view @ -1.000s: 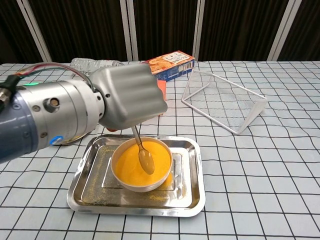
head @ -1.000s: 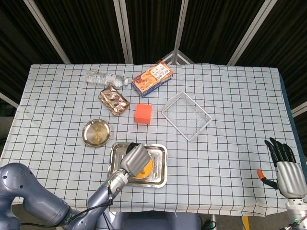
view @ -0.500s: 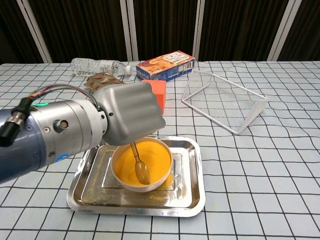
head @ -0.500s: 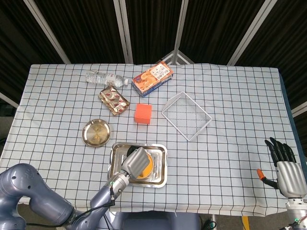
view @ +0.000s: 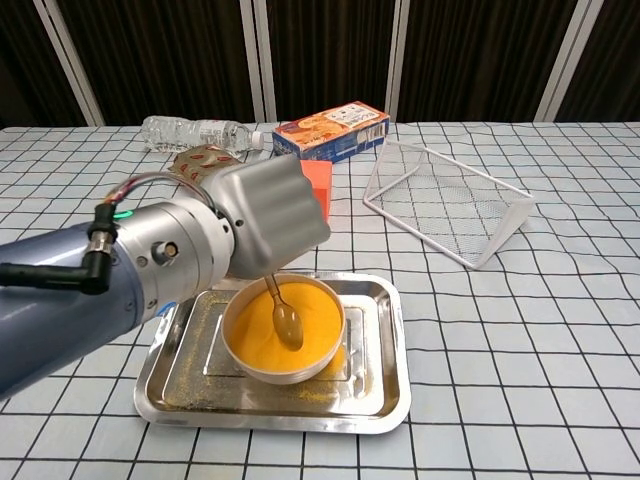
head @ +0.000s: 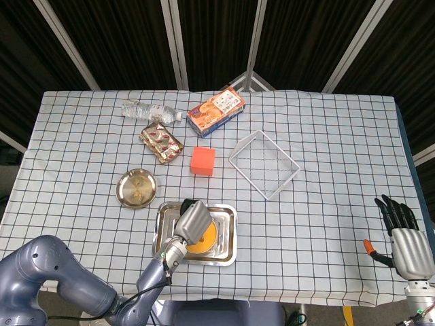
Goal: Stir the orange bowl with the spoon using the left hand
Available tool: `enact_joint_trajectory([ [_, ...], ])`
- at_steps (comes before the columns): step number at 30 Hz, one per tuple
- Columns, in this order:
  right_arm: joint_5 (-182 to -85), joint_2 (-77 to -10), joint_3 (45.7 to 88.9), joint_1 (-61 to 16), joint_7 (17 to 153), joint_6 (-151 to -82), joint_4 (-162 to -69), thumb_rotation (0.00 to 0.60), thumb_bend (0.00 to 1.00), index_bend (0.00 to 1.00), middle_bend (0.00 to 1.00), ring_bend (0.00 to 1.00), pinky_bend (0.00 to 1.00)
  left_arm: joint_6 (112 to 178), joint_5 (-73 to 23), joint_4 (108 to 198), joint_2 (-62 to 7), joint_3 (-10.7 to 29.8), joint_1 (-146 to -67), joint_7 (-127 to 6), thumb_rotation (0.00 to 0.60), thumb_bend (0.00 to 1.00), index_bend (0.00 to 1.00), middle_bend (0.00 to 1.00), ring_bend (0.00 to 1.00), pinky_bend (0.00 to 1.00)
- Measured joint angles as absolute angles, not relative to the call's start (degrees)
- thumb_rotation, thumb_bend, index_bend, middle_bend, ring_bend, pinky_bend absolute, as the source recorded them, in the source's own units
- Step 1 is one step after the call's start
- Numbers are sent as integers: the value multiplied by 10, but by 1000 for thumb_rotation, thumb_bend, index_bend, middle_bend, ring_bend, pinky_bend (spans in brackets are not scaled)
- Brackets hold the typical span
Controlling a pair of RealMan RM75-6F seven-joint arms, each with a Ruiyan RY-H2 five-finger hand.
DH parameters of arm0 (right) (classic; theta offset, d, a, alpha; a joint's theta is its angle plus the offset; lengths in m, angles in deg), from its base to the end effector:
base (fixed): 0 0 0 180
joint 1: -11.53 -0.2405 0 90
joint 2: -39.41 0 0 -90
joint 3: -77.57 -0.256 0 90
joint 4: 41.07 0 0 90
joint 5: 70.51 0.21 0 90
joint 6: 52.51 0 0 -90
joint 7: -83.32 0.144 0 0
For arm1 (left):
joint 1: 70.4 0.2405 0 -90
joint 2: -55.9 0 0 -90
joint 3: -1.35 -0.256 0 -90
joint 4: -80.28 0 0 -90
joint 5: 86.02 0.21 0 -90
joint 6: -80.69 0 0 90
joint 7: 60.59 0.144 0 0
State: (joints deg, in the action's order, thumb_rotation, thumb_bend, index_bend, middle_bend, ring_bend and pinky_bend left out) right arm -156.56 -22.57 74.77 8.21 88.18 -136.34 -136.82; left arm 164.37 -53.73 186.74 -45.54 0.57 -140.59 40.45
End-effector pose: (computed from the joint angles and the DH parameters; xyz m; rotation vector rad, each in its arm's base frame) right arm -0.3077 -0.1718 0.1622 1.3470 -1.0179 0.9563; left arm -0.0167 0.2618 -0.0675 -2.0876 0.2306 -0.2370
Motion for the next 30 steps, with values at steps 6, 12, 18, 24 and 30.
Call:
enact_joint_trajectory([
  [6,-1566,-225,748,82,881,-1363,-1369,600,360,0,0,0,0,1651,-538,1861,-455,10,-1402,400,600,833,862,1000,960,996],
  [12,-1566,-225,748,82,882,-1363,-1369,600,360,0,0,0,0,1652,-525,1879,-440,5,-1398,392,600,834,863,1000,961,997],
  [18,-1569,-226,749,83,879,-1365,-1370,600,360,0,0,0,0,1660,-502,1914,-407,0,-1392,380,600,834,864,1000,961,996],
  [24,-1567,-226,750,83,880,-1363,-1371,600,360,0,0,0,0,1662,-498,1916,-389,0,-1387,371,600,834,864,1000,960,996],
  [30,-1564,-224,749,82,885,-1360,-1372,600,360,0,0,0,0,1664,-497,1887,-400,0,-1382,367,600,834,863,1000,961,996],
])
